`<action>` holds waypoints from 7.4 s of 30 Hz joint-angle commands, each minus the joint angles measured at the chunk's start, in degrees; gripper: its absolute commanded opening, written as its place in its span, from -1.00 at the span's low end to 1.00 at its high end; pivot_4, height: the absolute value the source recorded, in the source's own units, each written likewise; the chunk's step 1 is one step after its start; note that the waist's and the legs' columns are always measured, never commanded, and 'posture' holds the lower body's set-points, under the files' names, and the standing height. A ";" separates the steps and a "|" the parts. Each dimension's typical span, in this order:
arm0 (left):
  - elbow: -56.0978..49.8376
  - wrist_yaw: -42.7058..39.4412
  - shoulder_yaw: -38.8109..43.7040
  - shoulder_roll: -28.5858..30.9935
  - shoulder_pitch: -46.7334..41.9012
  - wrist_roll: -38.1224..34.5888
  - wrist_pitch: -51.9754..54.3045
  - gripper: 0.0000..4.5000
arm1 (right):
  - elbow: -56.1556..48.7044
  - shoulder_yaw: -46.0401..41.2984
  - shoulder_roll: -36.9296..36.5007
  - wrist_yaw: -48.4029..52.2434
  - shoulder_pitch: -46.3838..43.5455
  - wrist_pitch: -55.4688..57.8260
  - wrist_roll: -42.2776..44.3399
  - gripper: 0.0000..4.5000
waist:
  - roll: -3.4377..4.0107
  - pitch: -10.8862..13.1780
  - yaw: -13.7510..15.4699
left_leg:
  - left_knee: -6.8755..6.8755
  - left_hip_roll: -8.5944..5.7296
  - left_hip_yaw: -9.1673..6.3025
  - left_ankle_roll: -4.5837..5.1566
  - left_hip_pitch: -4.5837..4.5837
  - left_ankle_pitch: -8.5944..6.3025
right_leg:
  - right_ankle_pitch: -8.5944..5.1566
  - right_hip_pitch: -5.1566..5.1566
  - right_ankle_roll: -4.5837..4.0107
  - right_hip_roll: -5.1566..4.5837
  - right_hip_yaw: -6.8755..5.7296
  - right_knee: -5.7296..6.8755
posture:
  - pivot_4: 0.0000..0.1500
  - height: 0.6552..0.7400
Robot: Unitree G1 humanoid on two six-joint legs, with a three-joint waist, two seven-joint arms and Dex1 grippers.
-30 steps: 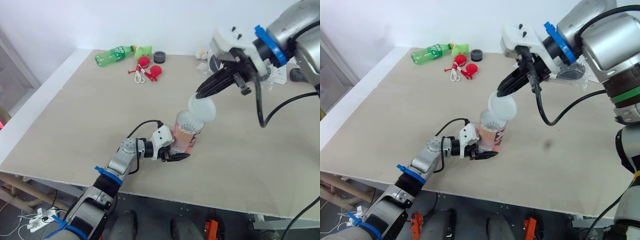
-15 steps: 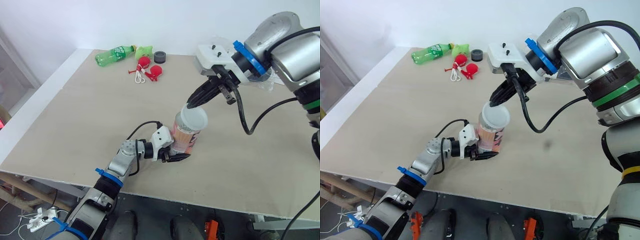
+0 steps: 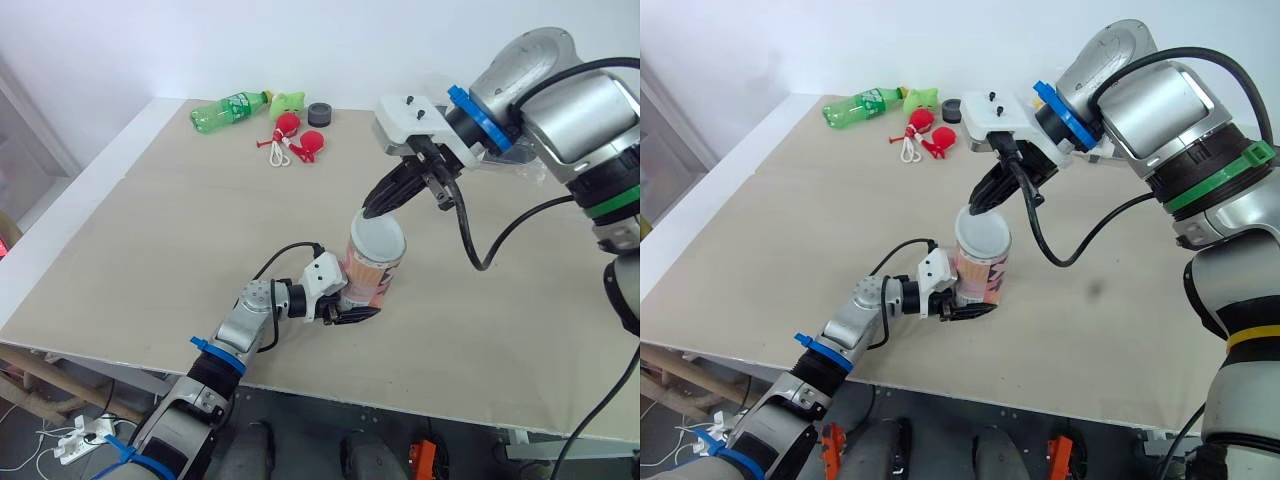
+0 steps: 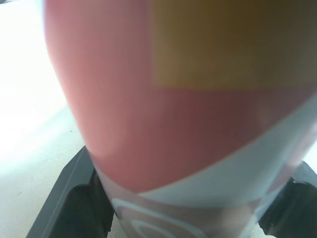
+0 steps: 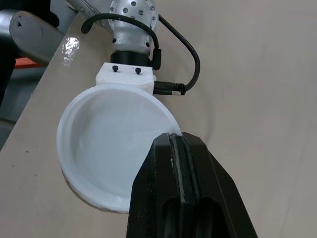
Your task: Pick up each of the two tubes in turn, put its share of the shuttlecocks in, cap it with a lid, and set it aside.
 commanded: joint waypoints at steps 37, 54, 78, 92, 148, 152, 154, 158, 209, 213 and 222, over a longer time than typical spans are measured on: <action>0.82 -0.44 -0.69 0.64 0.95 1.22 0.37 0.32 | -0.21 -4.13 1.51 2.28 2.45 -5.19 -6.11 0.97 | 0.00 -0.02 0.00 | -0.01 0.07 -0.01 0.00 0.11 0.00 | 0.02 0.09 -0.05 0.07 -0.02 0.01 | 1.00 1.00; 0.60 -0.73 -0.77 0.89 0.96 1.29 0.46 0.32 | -7.70 -4.02 -2.68 2.28 1.28 0.32 3.93 -0.96 | -0.01 -0.01 -0.01 | -0.03 0.07 0.00 0.00 0.10 0.00 | 0.02 0.07 -0.05 0.07 0.00 0.00 | 1.00 1.00; -0.45 -0.49 -0.97 1.00 1.74 1.31 1.05 0.32 | -11.69 -1.16 -1.03 2.28 9.53 -0.09 -2.71 -0.96 | -0.06 -0.06 -0.03 | -0.03 0.19 0.00 0.00 0.18 0.00 | 0.05 0.13 -0.10 0.19 -0.01 0.00 | 1.00 1.00; -0.77 -0.06 -0.97 0.91 2.14 1.32 1.16 0.32 | -12.24 -1.11 -0.05 2.28 12.14 -1.48 -6.42 -0.96 | -0.20 -0.21 -0.03 | -0.03 0.50 0.02 0.00 0.33 0.00 | 0.17 0.19 -0.32 0.51 -0.01 0.00 | 1.00 1.00; -19.18 -7.74 13.44 20.70 15.60 -12.72 8.33 0.99 | -40.79 -46.22 26.97 -51.08 90.23 -6.60 -4.29 1.00 | -0.73 -0.41 -0.68 | -0.38 1.07 0.12 0.04 0.53 0.21 | 0.16 0.08 -0.56 1.19 0.30 -0.03 | 1.00 1.00; -24.96 -7.76 15.44 23.44 16.77 -15.87 12.70 0.99 | -35.94 -44.58 28.62 -50.60 87.89 -9.46 -5.92 1.00 | -0.82 -0.37 -0.55 | -0.37 1.08 0.12 0.03 0.48 0.22 | 0.16 0.06 -0.54 1.15 0.27 -0.03 | 1.00 1.00; -26.99 -7.67 15.91 24.39 17.39 -16.51 13.96 0.99 | -34.15 -43.92 29.66 -50.26 86.60 -10.25 -5.92 1.00 | -0.83 -0.36 -0.56 | -0.37 1.06 0.15 0.02 0.47 0.22 | 0.17 0.06 -0.58 1.10 0.26 -0.03 | 1.00 1.00; -28.78 -6.75 16.29 24.92 17.72 -17.04 15.12 0.99 | -32.07 -42.53 31.05 -49.19 84.52 -11.67 -6.50 1.00 | -0.84 -0.36 -0.55 | -0.38 1.01 0.18 0.01 0.42 0.21 | 0.17 0.04 -0.62 1.03 0.26 -0.06 | 1.00 1.00; -18.69 0.88 7.66 4.15 -4.43 -16.06 15.81 1.00 | -26.01 -83.30 32.73 -96.12 79.93 -9.00 -11.71 0.32 | -0.87 -0.34 0.29 | -0.42 0.76 0.27 -0.23 0.32 0.35 | 0.17 0.00 -0.45 0.86 0.31 -0.08 | 1.00 1.00; -14.78 -0.37 5.75 0.86 -8.26 -14.74 13.31 1.00 | -19.65 -86.84 31.55 -98.21 79.54 -11.01 -11.00 0.32 | -0.84 -0.35 0.15 | -0.45 0.76 0.27 -0.22 0.32 0.35 | 0.17 0.00 -0.46 0.88 0.31 -0.08 | 1.00 1.00; -11.48 -3.07 4.04 -0.43 -9.60 -12.38 9.67 1.00 | -9.01 -88.03 29.34 -99.18 78.32 -16.14 -10.48 0.32 | -0.73 -0.39 -0.70 | -0.46 0.73 0.34 -0.20 0.36 0.34 | 0.16 0.00 -0.40 0.88 0.41 -0.09 | 1.00 1.00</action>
